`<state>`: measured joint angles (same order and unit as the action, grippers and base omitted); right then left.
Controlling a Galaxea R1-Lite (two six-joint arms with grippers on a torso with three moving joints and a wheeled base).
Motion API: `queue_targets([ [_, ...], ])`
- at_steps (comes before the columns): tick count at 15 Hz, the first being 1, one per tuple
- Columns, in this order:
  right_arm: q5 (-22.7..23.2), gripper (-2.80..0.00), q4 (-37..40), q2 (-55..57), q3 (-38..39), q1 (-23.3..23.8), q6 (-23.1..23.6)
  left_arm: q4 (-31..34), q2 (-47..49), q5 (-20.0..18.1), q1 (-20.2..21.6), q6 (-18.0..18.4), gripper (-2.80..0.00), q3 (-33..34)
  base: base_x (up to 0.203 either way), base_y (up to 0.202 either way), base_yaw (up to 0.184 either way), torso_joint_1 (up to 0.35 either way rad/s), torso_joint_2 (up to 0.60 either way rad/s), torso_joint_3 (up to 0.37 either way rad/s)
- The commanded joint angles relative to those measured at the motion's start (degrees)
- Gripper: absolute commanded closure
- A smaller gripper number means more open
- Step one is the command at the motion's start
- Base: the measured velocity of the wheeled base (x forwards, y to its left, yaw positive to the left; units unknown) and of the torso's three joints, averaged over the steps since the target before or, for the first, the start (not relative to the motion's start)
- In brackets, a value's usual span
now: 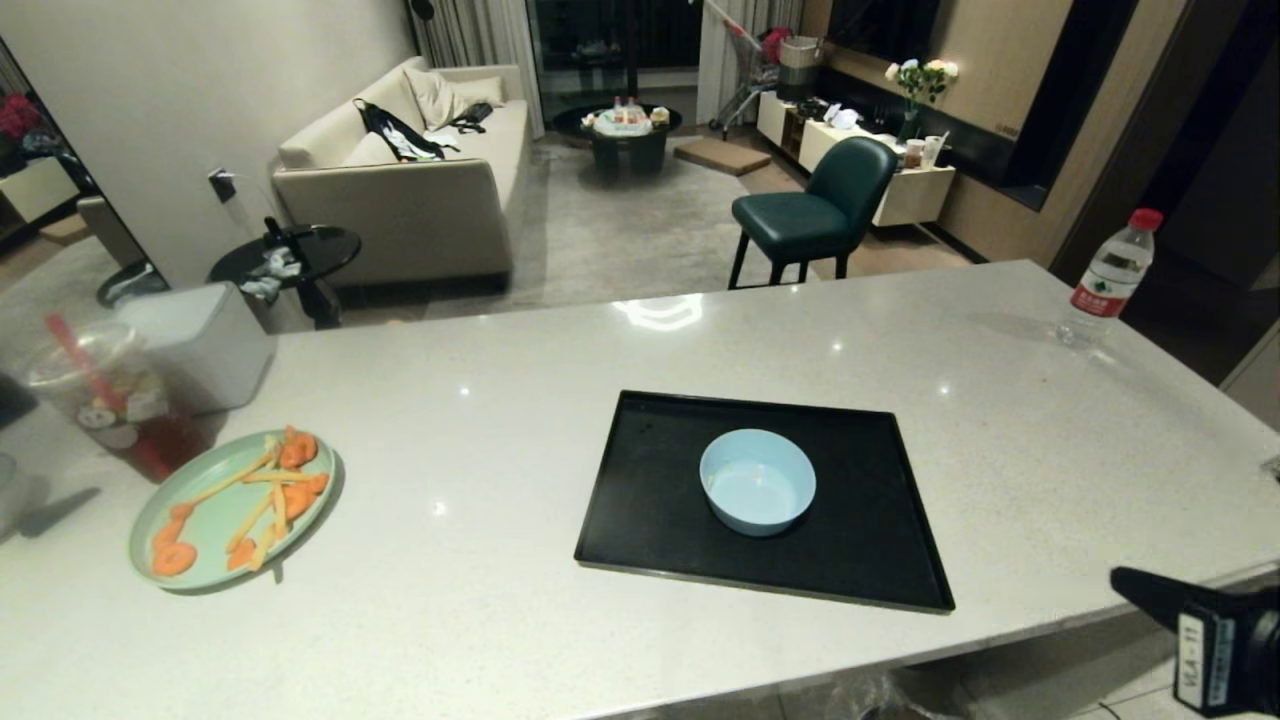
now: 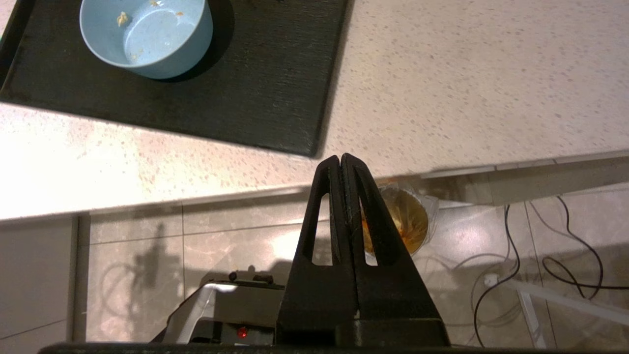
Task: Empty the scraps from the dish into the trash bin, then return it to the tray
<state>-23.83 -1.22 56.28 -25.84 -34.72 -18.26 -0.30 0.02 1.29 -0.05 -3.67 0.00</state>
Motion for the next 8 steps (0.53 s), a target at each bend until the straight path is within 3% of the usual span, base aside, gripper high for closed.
queue_targets([
  [1, 0.1, 0.00, -4.3, -6.6, 3.8, 0.1, 1.0, 0.0, 0.1, 0.0, 0.0, 0.0, 0.00, 0.0, 0.000, 0.000, 0.000, 0.000, 0.00, 0.000],
  [3, 1.0, 0.00, -10.8, -9.0, 9.5, 2.1, 4.0, 0.0, 0.1, 0.0, 0.0, 0.0, 0.00, 0.0, 0.000, 0.000, 0.000, 0.000, 0.00, 0.000],
  [4, 3.1, 0.00, -14.7, -10.0, 12.8, 5.3, 5.8, 0.0, 0.1, 0.0, 0.0, 0.0, 0.00, 0.0, 0.000, 0.000, 0.000, 0.000, 0.00, 0.000],
  [8, 21.5, 0.00, -28.0, -15.2, 23.9, 24.3, 12.0, 0.0, 0.1, 0.0, 0.0, 0.0, 0.00, 0.0, 0.000, 0.000, 0.000, 0.000, 0.00, 0.000],
])
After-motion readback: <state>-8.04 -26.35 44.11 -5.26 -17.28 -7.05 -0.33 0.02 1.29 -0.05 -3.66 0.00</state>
